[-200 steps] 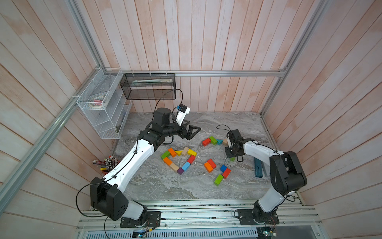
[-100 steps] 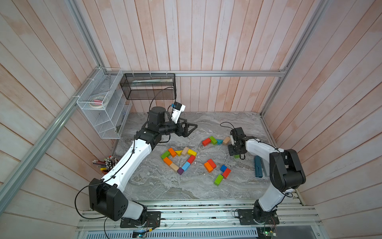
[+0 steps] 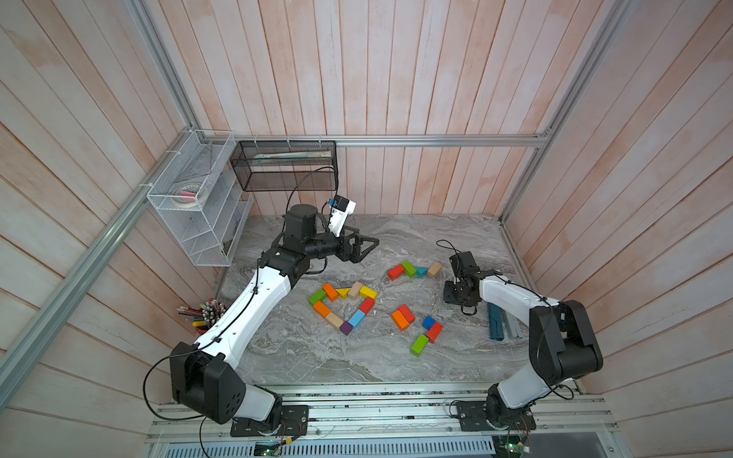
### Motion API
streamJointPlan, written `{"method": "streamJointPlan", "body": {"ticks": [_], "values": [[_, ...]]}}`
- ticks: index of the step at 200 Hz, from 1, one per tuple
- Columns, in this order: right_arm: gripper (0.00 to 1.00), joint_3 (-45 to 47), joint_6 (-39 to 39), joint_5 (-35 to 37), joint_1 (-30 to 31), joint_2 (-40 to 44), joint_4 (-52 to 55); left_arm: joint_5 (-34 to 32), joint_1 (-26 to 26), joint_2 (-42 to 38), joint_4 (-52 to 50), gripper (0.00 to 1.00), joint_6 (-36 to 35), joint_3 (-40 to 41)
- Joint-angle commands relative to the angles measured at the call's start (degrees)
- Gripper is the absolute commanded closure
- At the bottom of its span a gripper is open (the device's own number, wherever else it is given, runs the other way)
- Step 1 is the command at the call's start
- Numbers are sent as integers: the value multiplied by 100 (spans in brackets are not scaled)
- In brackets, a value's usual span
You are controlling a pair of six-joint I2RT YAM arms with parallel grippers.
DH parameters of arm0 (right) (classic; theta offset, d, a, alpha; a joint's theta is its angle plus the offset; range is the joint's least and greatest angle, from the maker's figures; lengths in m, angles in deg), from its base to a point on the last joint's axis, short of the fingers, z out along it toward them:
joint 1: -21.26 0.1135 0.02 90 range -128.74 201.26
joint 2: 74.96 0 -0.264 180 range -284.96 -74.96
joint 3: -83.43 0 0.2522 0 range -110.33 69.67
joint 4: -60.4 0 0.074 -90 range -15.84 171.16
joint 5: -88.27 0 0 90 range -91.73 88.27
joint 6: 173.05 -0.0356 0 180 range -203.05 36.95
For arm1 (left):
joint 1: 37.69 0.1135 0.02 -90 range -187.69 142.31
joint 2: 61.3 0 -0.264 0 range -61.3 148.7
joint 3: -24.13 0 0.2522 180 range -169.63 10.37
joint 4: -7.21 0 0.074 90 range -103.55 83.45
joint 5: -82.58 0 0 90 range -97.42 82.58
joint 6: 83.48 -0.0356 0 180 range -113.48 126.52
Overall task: Assemble a heart with building blocks
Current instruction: Assemble the building block at the center of the board.
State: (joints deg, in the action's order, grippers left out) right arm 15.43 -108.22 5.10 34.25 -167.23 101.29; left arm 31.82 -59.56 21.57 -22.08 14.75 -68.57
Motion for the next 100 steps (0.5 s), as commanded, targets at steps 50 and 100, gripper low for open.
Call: {"method": "streamJointPlan", "body": {"ticks": [50,100], "values": [[70,47,-72,-255,-319,-70,-454,154,8,-106,147,4,44,109],[63,-199,286,-222,-398,-276,-525,163,13,-79,151,5,43,116]]}}
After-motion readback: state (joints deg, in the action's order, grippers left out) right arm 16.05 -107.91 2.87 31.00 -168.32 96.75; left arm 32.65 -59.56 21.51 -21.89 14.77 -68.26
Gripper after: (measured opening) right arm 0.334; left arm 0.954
